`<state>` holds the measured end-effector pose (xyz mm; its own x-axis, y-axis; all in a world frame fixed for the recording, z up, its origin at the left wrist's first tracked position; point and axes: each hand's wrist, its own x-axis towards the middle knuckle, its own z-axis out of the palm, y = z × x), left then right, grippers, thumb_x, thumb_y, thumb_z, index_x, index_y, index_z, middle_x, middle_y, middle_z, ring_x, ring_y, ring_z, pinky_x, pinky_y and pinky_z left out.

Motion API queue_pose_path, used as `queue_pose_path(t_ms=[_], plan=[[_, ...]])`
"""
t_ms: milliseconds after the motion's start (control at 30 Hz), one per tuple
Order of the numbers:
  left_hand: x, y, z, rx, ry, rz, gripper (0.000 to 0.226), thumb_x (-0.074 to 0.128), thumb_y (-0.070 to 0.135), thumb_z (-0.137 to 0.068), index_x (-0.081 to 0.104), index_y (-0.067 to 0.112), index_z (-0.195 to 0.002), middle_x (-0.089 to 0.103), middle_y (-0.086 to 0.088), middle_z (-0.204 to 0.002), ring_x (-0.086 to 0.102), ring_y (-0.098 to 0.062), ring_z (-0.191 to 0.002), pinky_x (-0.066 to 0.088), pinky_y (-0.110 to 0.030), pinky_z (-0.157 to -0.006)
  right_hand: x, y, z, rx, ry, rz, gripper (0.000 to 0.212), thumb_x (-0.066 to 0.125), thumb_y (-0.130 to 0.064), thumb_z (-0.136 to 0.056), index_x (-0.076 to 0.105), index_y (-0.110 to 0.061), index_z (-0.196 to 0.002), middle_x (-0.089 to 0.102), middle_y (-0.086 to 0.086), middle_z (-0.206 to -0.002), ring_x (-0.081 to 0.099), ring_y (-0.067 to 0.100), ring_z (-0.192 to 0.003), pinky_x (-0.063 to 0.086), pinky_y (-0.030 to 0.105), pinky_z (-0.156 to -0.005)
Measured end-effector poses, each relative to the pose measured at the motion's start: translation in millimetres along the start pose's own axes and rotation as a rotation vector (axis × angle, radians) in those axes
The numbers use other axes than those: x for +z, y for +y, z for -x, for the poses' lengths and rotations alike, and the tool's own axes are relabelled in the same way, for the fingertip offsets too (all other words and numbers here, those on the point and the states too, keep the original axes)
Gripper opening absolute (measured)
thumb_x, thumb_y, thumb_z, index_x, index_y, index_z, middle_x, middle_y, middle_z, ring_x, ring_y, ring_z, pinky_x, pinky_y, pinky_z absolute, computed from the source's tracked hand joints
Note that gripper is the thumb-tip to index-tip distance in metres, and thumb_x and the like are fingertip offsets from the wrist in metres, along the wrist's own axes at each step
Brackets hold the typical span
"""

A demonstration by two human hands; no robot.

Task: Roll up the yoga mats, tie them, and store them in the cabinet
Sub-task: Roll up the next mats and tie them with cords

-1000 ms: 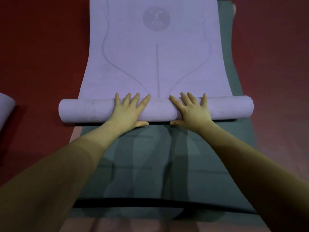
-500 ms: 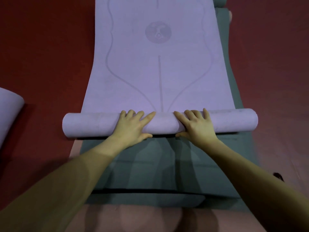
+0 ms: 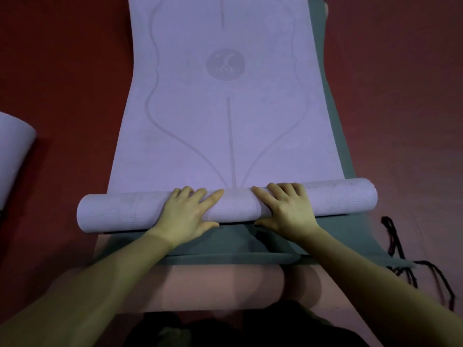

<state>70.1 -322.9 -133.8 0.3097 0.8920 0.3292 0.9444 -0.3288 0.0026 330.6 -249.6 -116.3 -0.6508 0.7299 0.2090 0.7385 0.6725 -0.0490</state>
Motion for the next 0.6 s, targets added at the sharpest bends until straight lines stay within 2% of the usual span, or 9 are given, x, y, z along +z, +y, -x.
queue_pose_path(t_ms=[167,300,400,500,600], plan=[[4.5,-0.5,4.4,-0.010,-0.075,-0.048,0.077,0.040,0.071,-0.071,0.040,0.026,-0.134,0.064,-0.006,-0.107,0.059,-0.029,-0.081,0.042,-0.038,-0.074,10.5,-4.4,10.2,0.026,-0.009,0.013,0.093,0.081,-0.055,-0.055,0.045,-0.023,-0.134,0.060,0.015,-0.118,0.057,0.037,-0.105,0.031,0.050,-0.097],[4.9,-16.1,-9.3,-0.020,-0.182,-0.005,0.083,0.034,0.078,-0.068,0.040,0.028,-0.133,0.066,-0.002,-0.103,0.060,-0.026,-0.076,0.046,-0.035,-0.066,12.3,-15.1,18.3,0.025,0.055,-0.016,0.071,0.063,-0.049,-0.078,0.046,-0.020,-0.141,0.050,0.017,-0.137,0.044,0.042,-0.125,0.028,0.056,-0.107],[4.6,-23.9,-19.9,-0.004,-0.249,0.027,0.086,0.034,0.078,-0.067,0.047,0.023,-0.132,0.067,-0.003,-0.099,0.061,-0.026,-0.074,0.048,-0.033,-0.060,12.0,-17.2,15.8,0.093,0.048,-0.092,0.059,0.045,-0.053,-0.090,0.045,-0.025,-0.142,0.045,0.012,-0.144,0.035,0.036,-0.134,0.021,0.053,-0.111],[2.9,-18.4,-23.5,0.002,-0.178,-0.021,0.082,0.037,0.067,-0.074,0.052,0.011,-0.131,0.065,-0.009,-0.110,0.062,-0.030,-0.087,0.049,-0.037,-0.074,10.4,-8.8,-1.7,0.133,-0.017,-0.117,0.057,0.037,-0.056,-0.091,0.048,-0.028,-0.139,0.051,0.011,-0.140,0.041,0.035,-0.131,0.020,0.048,-0.109],[-1.4,5.7,-19.2,-0.100,-0.115,-0.080,0.063,0.039,0.049,-0.084,0.047,0.012,-0.135,0.057,-0.015,-0.129,0.055,-0.036,-0.112,0.040,-0.048,-0.097,7.4,0.1,-29.1,0.168,-0.088,-0.112,0.058,0.033,-0.058,-0.091,0.053,-0.028,-0.135,0.057,0.012,-0.133,0.051,0.036,-0.124,0.030,0.050,-0.106]])
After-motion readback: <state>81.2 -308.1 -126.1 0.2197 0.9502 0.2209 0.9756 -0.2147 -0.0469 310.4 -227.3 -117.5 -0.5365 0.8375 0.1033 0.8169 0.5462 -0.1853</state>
